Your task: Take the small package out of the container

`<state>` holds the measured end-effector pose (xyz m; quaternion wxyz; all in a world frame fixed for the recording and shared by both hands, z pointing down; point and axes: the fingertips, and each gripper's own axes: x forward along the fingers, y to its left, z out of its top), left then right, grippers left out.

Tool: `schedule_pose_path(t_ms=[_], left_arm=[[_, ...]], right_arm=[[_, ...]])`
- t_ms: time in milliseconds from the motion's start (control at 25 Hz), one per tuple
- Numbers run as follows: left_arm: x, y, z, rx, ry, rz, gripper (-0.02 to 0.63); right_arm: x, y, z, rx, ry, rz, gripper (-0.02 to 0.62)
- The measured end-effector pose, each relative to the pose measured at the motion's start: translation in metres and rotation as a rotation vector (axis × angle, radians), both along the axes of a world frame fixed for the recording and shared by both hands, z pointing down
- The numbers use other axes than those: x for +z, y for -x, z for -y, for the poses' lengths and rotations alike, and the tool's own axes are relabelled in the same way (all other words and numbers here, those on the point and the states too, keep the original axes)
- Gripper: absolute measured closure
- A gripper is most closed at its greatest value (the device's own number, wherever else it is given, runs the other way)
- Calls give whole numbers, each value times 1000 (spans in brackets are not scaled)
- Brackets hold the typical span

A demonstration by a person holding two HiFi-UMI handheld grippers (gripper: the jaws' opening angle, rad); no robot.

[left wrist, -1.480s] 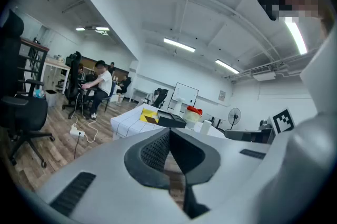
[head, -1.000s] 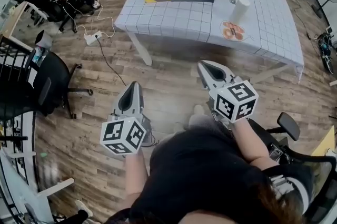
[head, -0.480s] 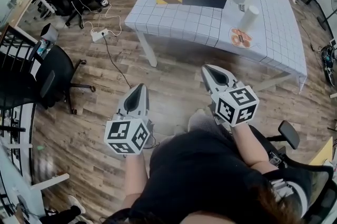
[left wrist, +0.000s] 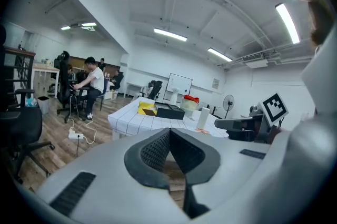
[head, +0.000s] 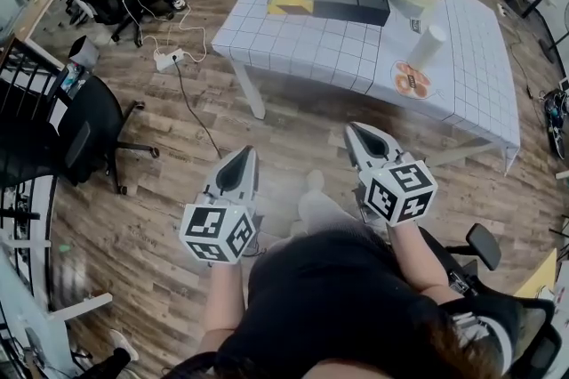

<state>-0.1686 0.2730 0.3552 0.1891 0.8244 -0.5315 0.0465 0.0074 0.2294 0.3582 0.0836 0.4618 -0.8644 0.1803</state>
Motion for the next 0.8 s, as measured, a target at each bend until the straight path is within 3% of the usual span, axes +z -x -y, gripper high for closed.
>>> schedule_pose_path(t_ms=[520, 800], left_arm=[[1, -18, 112, 53, 1, -1, 580], [-1, -42, 160, 93, 42, -94, 580]], right_arm=[[3, 3, 104, -27, 11, -14, 581], [7, -3, 151, -41, 29, -6, 581]])
